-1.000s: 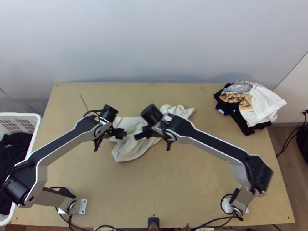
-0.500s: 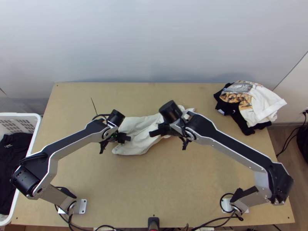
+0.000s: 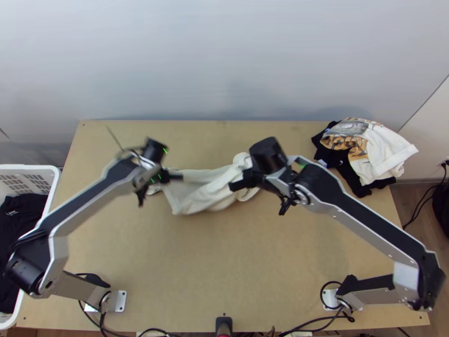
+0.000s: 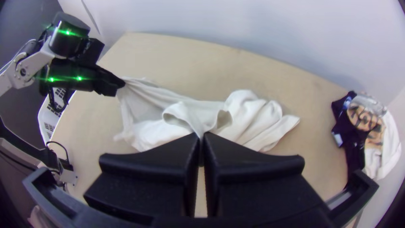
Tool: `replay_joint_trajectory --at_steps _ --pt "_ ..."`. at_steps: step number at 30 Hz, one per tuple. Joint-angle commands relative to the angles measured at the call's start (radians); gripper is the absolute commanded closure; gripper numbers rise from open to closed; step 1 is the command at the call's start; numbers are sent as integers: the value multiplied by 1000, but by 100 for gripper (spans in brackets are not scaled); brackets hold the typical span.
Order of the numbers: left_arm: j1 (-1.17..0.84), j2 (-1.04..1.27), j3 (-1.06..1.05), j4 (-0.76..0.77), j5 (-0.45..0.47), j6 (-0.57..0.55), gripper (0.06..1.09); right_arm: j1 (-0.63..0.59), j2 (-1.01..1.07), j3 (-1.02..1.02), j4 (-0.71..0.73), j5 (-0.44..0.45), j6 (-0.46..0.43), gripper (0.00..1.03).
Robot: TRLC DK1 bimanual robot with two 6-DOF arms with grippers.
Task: Fold the t-shirt
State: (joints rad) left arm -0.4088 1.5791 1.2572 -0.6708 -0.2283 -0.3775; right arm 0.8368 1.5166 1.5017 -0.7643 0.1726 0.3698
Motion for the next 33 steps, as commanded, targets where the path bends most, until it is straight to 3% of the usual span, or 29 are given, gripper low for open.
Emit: replay_joint_trajectory --at_steps 1,9,17,24,33 --pt "162 -82 301 -59 -20 -8 105 24 -41 132 20 165 -103 100" --pt "291 -122 653 -58 -123 -9 105 85 -41 292 97 314 -238 100" --pt "355 -199 797 -42 -203 8 105 62 -1 396 243 407 -333 100" --pt "475 -301 815 119 -253 103 105 61 16 417 507 466 -537 100" --pt "636 -386 815 238 -278 163 105 189 -35 311 786 513 -793 100"
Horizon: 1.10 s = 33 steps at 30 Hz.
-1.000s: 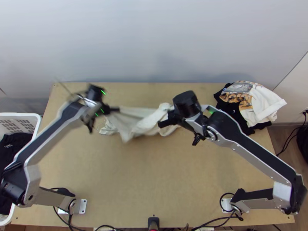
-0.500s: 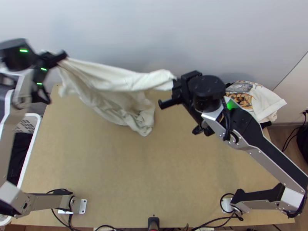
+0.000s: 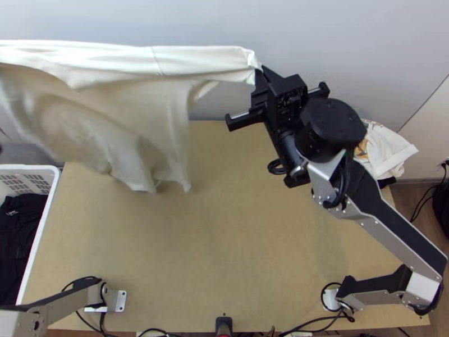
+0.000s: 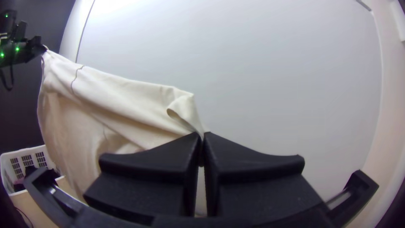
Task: Fold the t-shirt
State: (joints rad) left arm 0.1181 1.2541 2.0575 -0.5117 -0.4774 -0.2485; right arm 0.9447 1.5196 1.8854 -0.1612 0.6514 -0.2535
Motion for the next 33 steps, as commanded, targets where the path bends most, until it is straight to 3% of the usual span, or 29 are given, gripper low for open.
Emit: replay_joint_trajectory --at_steps 1,13,22,28,33 --pt "112 -70 13 79 -29 37 105 105 -55 -104 213 34 -197 100" --pt "-87 -200 -45 -53 -12 112 105 132 -114 -189 242 73 -213 100" --pt "15 -176 -48 50 -30 163 105 108 -119 -170 238 74 -199 100" --pt "118 -170 -45 162 -32 164 105 197 -194 -186 84 76 -188 100" --pt "161 -159 -30 203 -33 166 105 270 -251 -189 -166 74 -38 100"
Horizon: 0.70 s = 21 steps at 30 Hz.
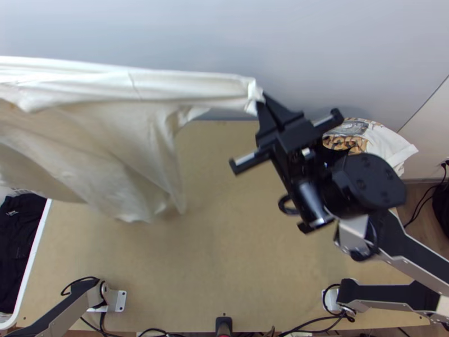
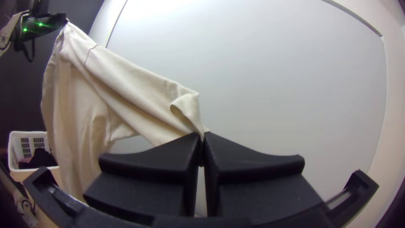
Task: Fold the t-shirt
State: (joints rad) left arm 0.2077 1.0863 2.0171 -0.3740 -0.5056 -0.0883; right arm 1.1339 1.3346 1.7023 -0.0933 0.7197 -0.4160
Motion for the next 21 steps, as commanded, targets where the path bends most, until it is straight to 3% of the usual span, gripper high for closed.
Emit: replay_joint_trajectory --at_steps 1,6,9,16,21 --pt "71 9 9 66 -11 5 105 90 -75 -3 -296 4 175 100" --pt "27 9 -80 66 -14 -1 105 130 -91 40 -612 -72 433 100" --pt "-71 46 -144 99 -21 -4 105 152 -83 60 -729 -143 539 100" --pt "-392 271 -155 139 -34 -2 105 165 -5 109 -826 -327 723 100" --pt "-580 462 -162 233 -30 -2 105 118 12 89 -838 -381 781 100"
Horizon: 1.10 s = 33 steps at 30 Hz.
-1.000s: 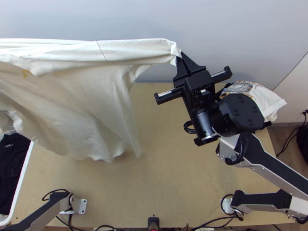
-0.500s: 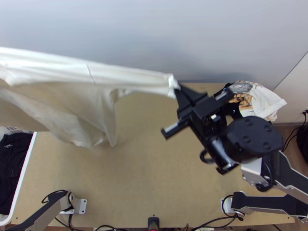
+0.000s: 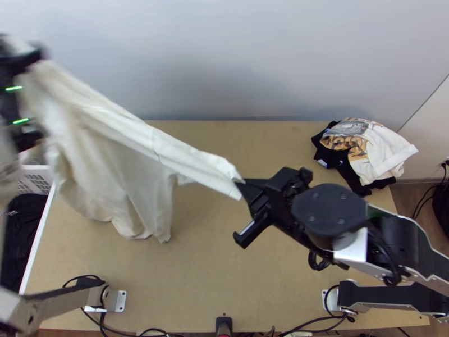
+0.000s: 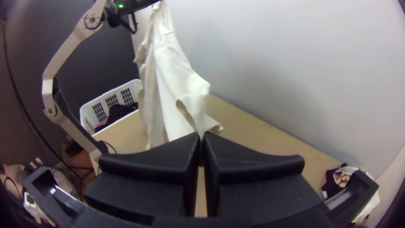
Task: Fold the t-shirt
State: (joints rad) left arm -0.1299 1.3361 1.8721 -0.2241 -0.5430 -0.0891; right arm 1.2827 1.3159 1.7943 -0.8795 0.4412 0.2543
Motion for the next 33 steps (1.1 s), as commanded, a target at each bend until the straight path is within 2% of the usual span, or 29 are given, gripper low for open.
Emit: replay_joint_trajectory --at_steps 1,7,11,18,22,28,33 --pt "-274 253 -8 100 8 -1 105 -57 23 -23 -52 -114 120 100" --pt "-455 454 41 152 6 -8 105 -214 -87 -185 -41 -191 172 100" --pt "-533 526 42 184 6 -12 105 -263 -150 -254 -45 -226 186 100" --pt "-646 676 76 184 6 -55 105 -447 -211 -331 -85 -418 220 100" --pt "-705 790 168 184 6 -57 105 -559 -273 -414 -85 -510 220 100" --pt "-786 976 412 141 8 -57 105 -706 -369 -523 -99 -573 218 100" --pt "-860 1097 478 284 8 -20 105 -835 -440 -624 -99 -607 220 100"
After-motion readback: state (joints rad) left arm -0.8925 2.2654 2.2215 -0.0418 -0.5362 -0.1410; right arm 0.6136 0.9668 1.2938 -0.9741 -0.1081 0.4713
